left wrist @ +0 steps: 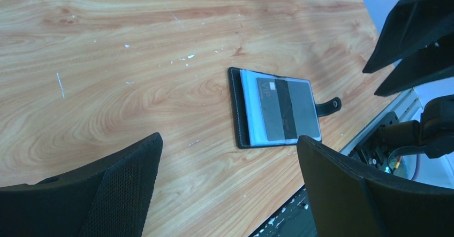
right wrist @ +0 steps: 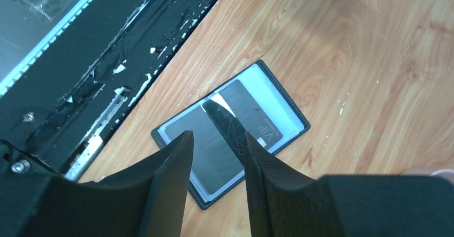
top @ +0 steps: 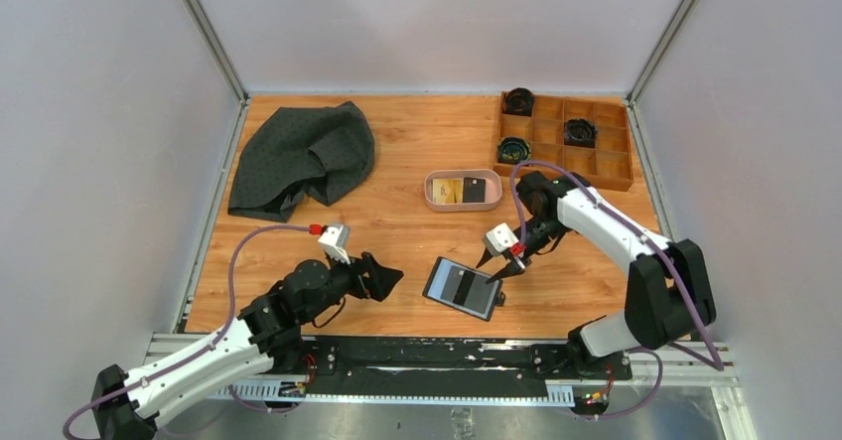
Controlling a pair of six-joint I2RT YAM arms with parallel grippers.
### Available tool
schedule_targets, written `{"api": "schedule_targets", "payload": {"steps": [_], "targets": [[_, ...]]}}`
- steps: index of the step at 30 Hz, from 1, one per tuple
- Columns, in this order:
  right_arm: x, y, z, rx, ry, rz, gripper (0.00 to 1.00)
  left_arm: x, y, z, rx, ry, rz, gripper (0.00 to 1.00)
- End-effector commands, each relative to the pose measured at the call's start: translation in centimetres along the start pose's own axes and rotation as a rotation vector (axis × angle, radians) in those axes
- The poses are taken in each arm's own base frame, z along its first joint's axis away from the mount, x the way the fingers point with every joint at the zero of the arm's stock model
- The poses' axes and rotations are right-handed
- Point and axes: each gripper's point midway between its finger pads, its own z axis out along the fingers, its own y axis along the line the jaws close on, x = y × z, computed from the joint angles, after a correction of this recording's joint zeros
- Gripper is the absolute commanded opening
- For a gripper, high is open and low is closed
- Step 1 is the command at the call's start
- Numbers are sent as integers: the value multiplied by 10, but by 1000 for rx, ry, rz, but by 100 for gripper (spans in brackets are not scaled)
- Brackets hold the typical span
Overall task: Put the credit cards into the card holder
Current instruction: Insert the credit card into the card holder.
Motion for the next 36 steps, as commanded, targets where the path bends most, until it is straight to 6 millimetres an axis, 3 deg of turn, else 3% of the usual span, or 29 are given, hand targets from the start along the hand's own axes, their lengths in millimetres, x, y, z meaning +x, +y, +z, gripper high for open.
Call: {"api": "schedule_targets", "payload": {"steps": [1,4,13,21,27,36], "targets": [[-3,1,3,-114,-8,-155,41,11,8,-2,-12,12,-14,100],[9,-2,5,-176,58,-184,34,16,6,1,11,18,-28,100],[52,-9,29,-247,301,-226,24,26,3,13,6,84,-13,100],[83,5,50,-353,445,-242,3,37,6,28,-44,160,10,88],[90,12,51,-402,494,-283,1,44,2,40,-43,215,43,77],[99,4,57,-464,590,-319,0,59,4,61,-77,312,92,60]]}}
